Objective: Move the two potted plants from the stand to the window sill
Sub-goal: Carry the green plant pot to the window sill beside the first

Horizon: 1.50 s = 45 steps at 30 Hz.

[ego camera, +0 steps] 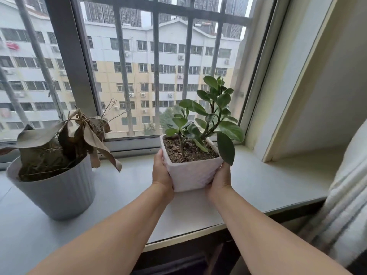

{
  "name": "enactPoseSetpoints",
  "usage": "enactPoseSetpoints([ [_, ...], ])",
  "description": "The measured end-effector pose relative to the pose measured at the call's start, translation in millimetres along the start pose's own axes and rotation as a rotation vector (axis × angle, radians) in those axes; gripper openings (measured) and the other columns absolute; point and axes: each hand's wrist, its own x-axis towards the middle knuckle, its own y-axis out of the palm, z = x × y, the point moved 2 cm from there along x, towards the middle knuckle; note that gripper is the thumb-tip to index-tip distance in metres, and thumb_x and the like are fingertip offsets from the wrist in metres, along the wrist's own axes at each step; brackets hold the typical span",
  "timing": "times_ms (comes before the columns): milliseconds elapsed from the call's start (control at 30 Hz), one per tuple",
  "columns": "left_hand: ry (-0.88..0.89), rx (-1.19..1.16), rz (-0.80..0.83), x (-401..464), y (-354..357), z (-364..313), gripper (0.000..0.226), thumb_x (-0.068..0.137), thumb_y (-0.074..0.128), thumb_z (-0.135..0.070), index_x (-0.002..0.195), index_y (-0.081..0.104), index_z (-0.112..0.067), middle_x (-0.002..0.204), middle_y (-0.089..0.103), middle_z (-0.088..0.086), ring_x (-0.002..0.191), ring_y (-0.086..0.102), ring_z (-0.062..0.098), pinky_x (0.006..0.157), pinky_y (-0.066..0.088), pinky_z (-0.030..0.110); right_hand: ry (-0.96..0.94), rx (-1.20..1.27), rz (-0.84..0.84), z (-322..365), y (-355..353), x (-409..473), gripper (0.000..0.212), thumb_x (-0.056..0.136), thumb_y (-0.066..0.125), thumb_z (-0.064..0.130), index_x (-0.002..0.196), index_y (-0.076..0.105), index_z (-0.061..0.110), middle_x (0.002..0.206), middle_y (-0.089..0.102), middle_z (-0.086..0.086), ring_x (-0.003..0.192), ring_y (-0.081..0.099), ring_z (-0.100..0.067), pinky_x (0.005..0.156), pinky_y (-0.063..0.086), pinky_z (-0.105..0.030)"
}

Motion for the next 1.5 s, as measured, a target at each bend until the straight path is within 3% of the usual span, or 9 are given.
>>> enactPoseSetpoints([
  [200, -0.001, -0.032, 0.042, 8, 0, 3, 0.045, 0.083, 0.042, -0.048, 0.079, 0.076, -0.02, 0.08, 0.077, 0.004, 0.073, 0.072, 0.022, 0.061, 0.058, 0.026, -0.006, -0.004, -0.053, 0, 3, 5, 0.065, 0.073, 0.047, 0.069, 0.107, 0.069, 0.019, 0.092, 0.074, -0.005, 0.092, 0.067, -0.026, 0.084, 0.051, -0.037],
  [400, 0.0, -0.04, 0.052, 8, 0, 3, 0.045, 0.085, 0.042, -0.049, 0.093, 0.074, -0.018, 0.092, 0.075, 0.008, 0.084, 0.07, 0.026, 0.076, 0.056, 0.032, -0.034, 0.028, -0.037, -6, -2, 10, 0.052, 0.073, 0.049, 0.068, 0.088, 0.071, 0.022, 0.076, 0.076, 0.001, 0.075, 0.071, -0.02, 0.072, 0.054, -0.031],
  [600, -0.007, -0.029, 0.068, 6, 0, 3, 0.05, 0.087, 0.04, -0.05, 0.1, 0.074, -0.016, 0.092, 0.077, 0.008, 0.088, 0.071, 0.026, 0.073, 0.058, 0.03, -0.014, 0.035, -0.033, -6, -2, 8, 0.065, 0.065, 0.051, 0.072, 0.1, 0.071, 0.021, 0.084, 0.078, 0.0, 0.08, 0.072, -0.019, 0.07, 0.056, -0.03],
  [733, -0.007, -0.018, 0.028, 2, 0, 2, 0.054, 0.089, 0.038, -0.052, 0.105, 0.073, -0.015, 0.095, 0.077, 0.008, 0.09, 0.071, 0.026, 0.081, 0.056, 0.034, -0.005, 0.025, -0.103, 0, 2, 2, 0.084, 0.059, 0.052, 0.07, 0.118, 0.065, 0.012, 0.116, 0.07, -0.012, 0.109, 0.064, -0.03, 0.1, 0.048, -0.047],
  [800, 0.008, -0.007, 0.016, 2, -1, 1, 0.052, 0.091, 0.036, -0.051, 0.099, 0.075, -0.016, 0.087, 0.078, 0.006, 0.081, 0.073, 0.022, 0.065, 0.058, 0.028, -0.014, 0.014, -0.135, 2, 1, 2, 0.076, 0.063, 0.051, 0.067, 0.111, 0.065, 0.009, 0.116, 0.068, -0.011, 0.115, 0.06, -0.034, 0.104, 0.043, -0.047],
  [933, 0.017, 0.04, -0.023, -3, -1, 0, 0.052, 0.092, 0.034, -0.052, 0.088, 0.075, -0.02, 0.076, 0.078, 0.001, 0.067, 0.073, 0.014, 0.051, 0.054, 0.02, -0.02, 0.056, -0.134, 7, 0, 1, 0.035, 0.076, 0.053, 0.057, 0.087, 0.061, 0.025, 0.094, 0.063, -0.007, 0.093, 0.062, -0.028, 0.081, 0.049, -0.039],
  [1067, 0.01, 0.096, -0.095, -10, -1, -3, 0.05, 0.089, 0.037, -0.056, 0.092, 0.075, -0.022, 0.079, 0.078, -0.001, 0.067, 0.072, 0.014, 0.05, 0.052, 0.019, -0.026, 0.062, -0.143, 8, 0, -4, 0.026, 0.082, 0.053, 0.051, 0.077, 0.057, 0.026, 0.077, 0.062, -0.001, 0.073, 0.061, -0.018, 0.065, 0.048, -0.028],
  [1300, 0.02, 0.178, -0.29, -29, 5, -10, 0.054, 0.081, 0.043, -0.061, 0.11, 0.069, -0.022, 0.122, 0.068, 0.005, 0.108, 0.061, 0.021, 0.096, 0.046, 0.036, -0.017, -0.001, -0.213, 15, -1, -15, 0.03, 0.085, 0.047, 0.045, 0.074, 0.053, 0.018, 0.074, 0.053, -0.001, 0.075, 0.051, -0.017, 0.063, 0.039, -0.028],
  [1500, 0.054, 0.191, -0.373, -47, 13, -17, 0.07, 0.064, 0.048, -0.065, 0.11, 0.066, -0.016, 0.119, 0.067, 0.008, 0.11, 0.059, 0.028, 0.099, 0.044, 0.042, -0.02, -0.1, -0.242, 28, -1, -30, 0.03, 0.087, 0.042, 0.04, 0.069, 0.052, 0.018, 0.078, 0.049, -0.005, 0.075, 0.046, -0.019, 0.068, 0.038, -0.031],
])
